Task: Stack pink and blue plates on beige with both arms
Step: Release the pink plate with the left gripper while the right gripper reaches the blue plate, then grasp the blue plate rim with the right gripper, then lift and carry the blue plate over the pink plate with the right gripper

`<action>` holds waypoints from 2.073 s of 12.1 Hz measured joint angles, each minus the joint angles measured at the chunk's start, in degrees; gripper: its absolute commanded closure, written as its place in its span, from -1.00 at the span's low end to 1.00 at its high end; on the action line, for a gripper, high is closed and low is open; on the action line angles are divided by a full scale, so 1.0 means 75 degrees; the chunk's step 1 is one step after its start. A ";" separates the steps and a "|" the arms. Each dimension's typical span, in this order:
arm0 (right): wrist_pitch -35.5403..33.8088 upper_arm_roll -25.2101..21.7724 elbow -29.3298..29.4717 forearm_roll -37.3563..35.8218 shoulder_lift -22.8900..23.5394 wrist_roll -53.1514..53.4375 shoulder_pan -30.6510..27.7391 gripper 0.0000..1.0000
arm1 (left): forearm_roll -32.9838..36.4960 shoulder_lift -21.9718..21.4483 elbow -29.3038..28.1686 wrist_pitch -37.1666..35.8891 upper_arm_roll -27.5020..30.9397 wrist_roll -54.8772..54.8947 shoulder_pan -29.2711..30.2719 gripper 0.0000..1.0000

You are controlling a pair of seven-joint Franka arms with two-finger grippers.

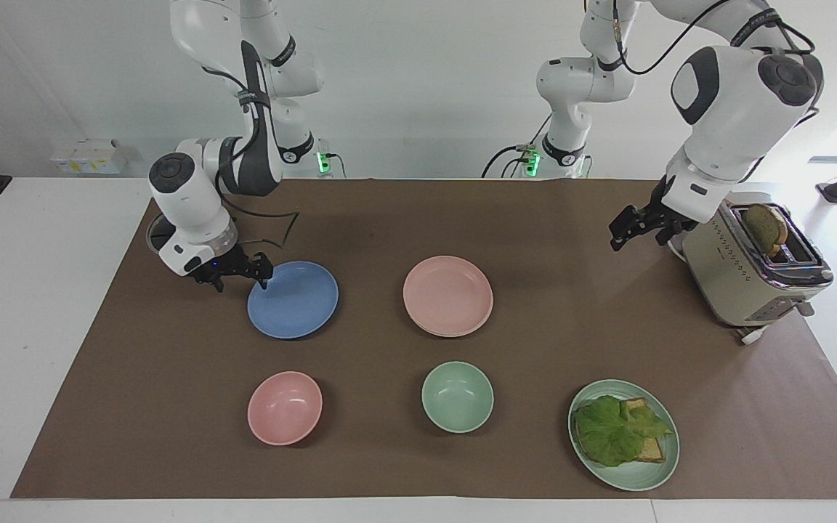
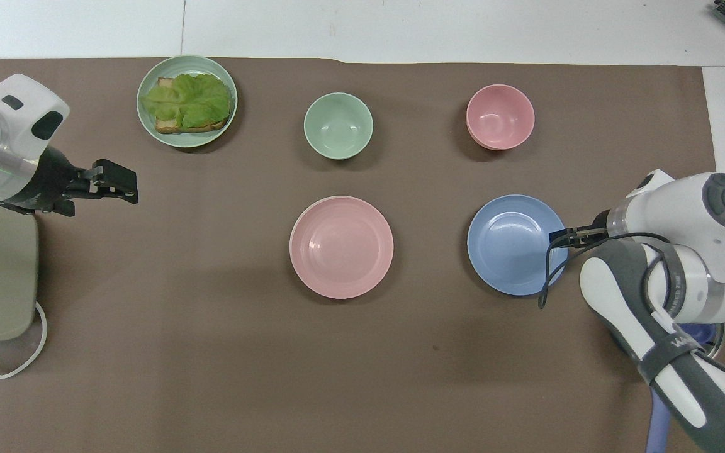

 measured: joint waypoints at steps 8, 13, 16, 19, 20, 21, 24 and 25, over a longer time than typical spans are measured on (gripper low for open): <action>0.0594 0.0000 -0.0260 0.0769 0.0481 -0.0491 -0.0001 1.00 | 0.0577 -0.0375 0.0777 -0.0880 0.0456 0.1395 0.0176 -1.00; -0.0193 0.0000 0.0307 0.0807 0.0252 -0.0491 -0.0002 1.00 | 0.0576 -0.0413 0.0777 -0.0880 0.0431 0.1402 0.0175 -1.00; -0.0909 0.0001 0.0685 0.0823 -0.0249 -0.0493 0.0027 1.00 | 0.0576 -0.0413 0.0777 -0.0880 0.0428 0.1402 0.0175 -1.00; -0.2427 0.0171 0.1537 0.0832 -0.0569 -0.0432 0.0174 1.00 | 0.0576 -0.0413 0.0777 -0.0880 0.0428 0.1402 0.0175 -1.00; -0.2648 0.0233 0.1775 0.0840 -0.0579 -0.0107 0.0405 1.00 | 0.0576 -0.0413 0.0777 -0.0880 0.0428 0.1402 0.0175 -1.00; -0.2646 0.0281 0.1889 0.0847 -0.0575 0.0395 0.0759 1.00 | 0.0576 -0.0413 0.0777 -0.0880 0.0428 0.1402 0.0175 -1.00; -0.2181 0.0348 0.1938 0.1260 -0.0491 0.1959 0.2048 1.00 | 0.0576 -0.0413 0.0777 -0.0880 0.0428 0.1402 0.0175 -1.00; -0.1999 0.0356 0.1940 0.1493 -0.0423 0.2314 0.2339 1.00 | 0.0576 -0.0413 0.0777 -0.0880 0.0428 0.1402 0.0175 -1.00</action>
